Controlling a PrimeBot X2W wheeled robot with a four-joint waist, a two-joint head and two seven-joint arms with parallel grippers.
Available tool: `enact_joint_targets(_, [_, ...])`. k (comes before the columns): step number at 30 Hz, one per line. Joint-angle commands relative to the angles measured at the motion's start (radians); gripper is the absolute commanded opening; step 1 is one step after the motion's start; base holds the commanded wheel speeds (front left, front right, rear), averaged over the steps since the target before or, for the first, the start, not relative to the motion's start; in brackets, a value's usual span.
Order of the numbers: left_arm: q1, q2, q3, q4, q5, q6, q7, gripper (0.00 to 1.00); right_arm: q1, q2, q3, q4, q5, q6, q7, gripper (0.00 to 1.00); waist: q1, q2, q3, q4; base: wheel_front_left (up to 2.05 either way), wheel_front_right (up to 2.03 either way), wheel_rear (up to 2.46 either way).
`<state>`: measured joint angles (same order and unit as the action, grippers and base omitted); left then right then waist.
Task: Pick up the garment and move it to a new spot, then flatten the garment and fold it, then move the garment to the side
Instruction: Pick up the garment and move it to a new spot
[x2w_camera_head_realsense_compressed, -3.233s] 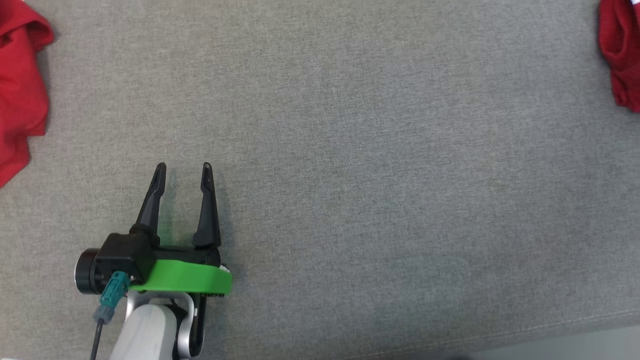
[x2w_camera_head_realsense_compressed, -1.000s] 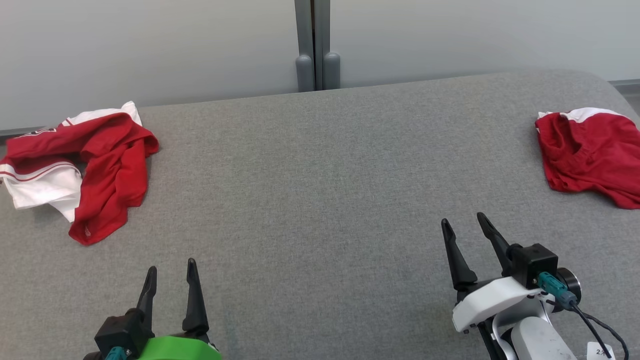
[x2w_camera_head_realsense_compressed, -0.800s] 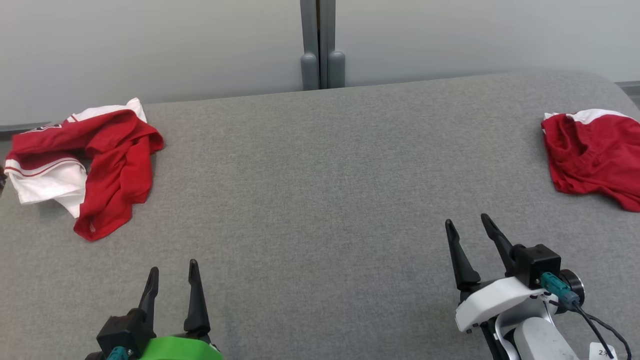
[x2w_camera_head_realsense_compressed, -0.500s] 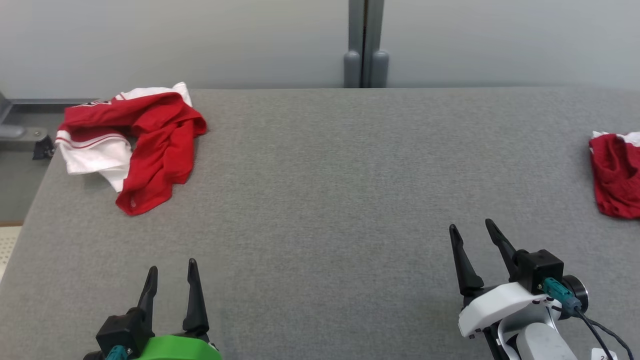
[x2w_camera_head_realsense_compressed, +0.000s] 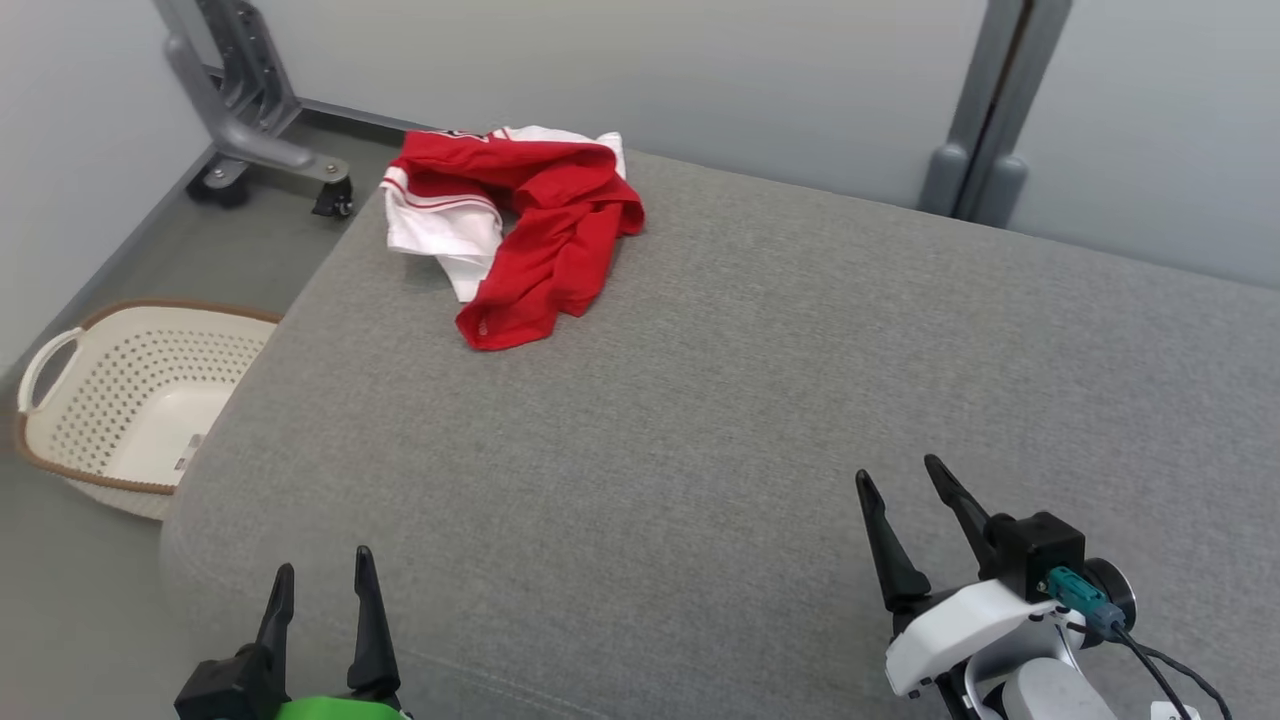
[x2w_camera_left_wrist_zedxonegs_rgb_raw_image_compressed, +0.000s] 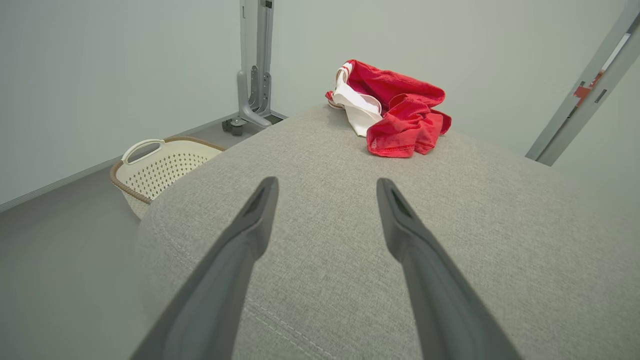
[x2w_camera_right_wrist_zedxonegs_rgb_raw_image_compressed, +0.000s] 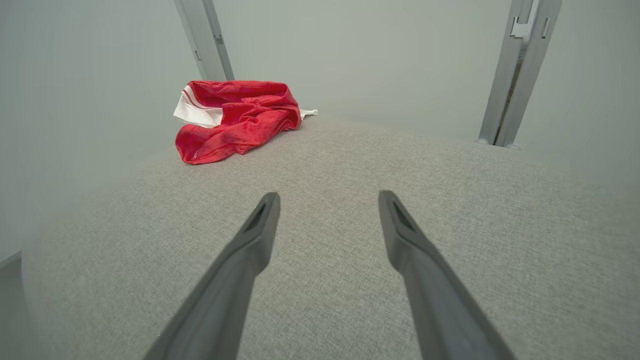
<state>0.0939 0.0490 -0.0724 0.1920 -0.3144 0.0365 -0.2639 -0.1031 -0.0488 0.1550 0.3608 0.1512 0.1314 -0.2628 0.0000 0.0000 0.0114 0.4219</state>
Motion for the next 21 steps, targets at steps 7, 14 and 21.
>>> enact_joint_targets(7, [0.022, 0.003, 0.000, -0.014, -0.013, 0.006, 0.000, 1.00, -0.012, -0.003, 0.012, 0.009, -0.011, -0.001, -0.003, 1.00, 0.0000, 0.0000, 0.000, 0.073, 0.00, 0.00, 0.00])
enact_joint_targets(14, [0.003, 0.003, 0.023, -0.047, -0.028, 0.015, -0.001, 1.00, -0.029, -0.004, 0.002, -0.079, -0.061, -0.001, -0.003, 1.00, 0.0000, 0.0000, 0.055, 0.010, 0.00, 0.00, 0.00])
enact_joint_targets(21, [-0.158, 0.074, 0.086, -0.105, 0.015, -0.005, -0.001, 1.00, -0.071, -0.004, -0.044, -0.160, -0.143, -0.001, 0.000, 1.00, 0.0000, 0.0000, 0.179, -0.070, 0.00, 0.00, 0.00])
